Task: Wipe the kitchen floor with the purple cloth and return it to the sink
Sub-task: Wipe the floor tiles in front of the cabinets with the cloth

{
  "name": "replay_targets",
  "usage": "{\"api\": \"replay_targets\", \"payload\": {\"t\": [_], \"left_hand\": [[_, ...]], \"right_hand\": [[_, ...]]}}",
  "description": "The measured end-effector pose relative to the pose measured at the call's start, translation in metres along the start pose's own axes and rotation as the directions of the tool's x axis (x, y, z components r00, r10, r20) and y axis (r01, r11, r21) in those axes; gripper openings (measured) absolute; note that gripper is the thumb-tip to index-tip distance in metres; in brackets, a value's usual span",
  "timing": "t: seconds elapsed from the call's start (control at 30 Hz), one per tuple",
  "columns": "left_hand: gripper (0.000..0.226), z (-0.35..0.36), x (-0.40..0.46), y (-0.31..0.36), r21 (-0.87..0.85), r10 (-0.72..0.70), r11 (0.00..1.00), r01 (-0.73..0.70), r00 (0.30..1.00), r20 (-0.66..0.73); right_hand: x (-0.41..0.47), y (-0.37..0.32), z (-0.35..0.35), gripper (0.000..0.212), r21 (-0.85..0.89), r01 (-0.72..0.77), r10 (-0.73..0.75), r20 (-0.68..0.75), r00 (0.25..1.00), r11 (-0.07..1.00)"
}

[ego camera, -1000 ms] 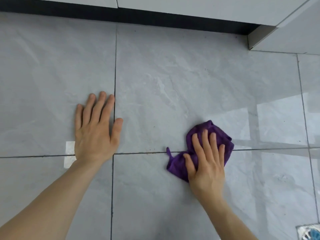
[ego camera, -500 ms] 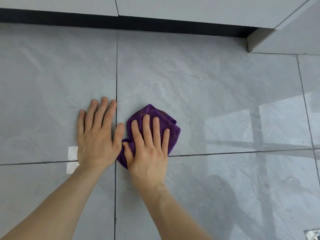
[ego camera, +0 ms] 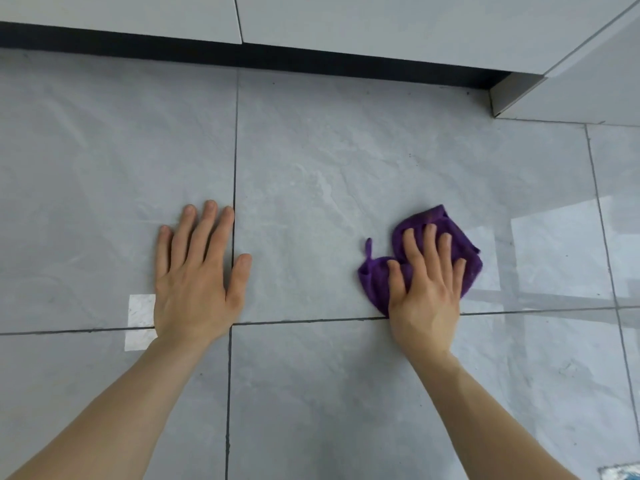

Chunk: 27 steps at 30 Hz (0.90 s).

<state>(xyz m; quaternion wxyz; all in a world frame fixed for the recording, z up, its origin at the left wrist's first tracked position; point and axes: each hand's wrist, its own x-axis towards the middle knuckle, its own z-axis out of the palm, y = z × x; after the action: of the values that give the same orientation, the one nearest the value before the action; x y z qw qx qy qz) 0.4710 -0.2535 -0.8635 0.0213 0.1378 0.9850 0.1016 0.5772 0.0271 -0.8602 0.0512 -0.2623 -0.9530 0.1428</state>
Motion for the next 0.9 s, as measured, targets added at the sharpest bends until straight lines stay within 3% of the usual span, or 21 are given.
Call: {"api": "replay_targets", "payload": {"t": [0.13,0.2,0.37,0.5,0.9], "left_hand": [[0.066,0.0,0.006,0.008,-0.009,-0.005,1.0,0.005,1.0,-0.011],[0.066,0.001,0.006,0.01,0.001,0.0,1.0,0.0,1.0,-0.01],[0.067,0.002,-0.001,0.006,0.018,0.009,1.0,-0.009,1.0,-0.005],[0.067,0.004,-0.002,0.004,-0.001,0.01,1.0,-0.01,1.0,-0.008],[0.075,-0.002,-0.002,0.003,-0.039,0.023,0.999,-0.022,0.999,0.039]], "right_hand": [[0.002,-0.016,0.004,0.057,-0.024,-0.184,0.182,-0.05,0.982,0.983],[-0.005,-0.032,0.009,0.059,-0.033,-0.186,0.184,-0.051,0.982,0.982],[-0.036,-0.094,0.03,0.06,-0.019,0.046,-0.045,0.065,0.997,0.999],[-0.046,-0.137,0.045,0.056,0.044,0.276,-0.28,0.139,0.95,0.96],[-0.062,-0.115,0.036,0.055,0.093,0.416,-0.426,0.179,0.887,0.905]]}}
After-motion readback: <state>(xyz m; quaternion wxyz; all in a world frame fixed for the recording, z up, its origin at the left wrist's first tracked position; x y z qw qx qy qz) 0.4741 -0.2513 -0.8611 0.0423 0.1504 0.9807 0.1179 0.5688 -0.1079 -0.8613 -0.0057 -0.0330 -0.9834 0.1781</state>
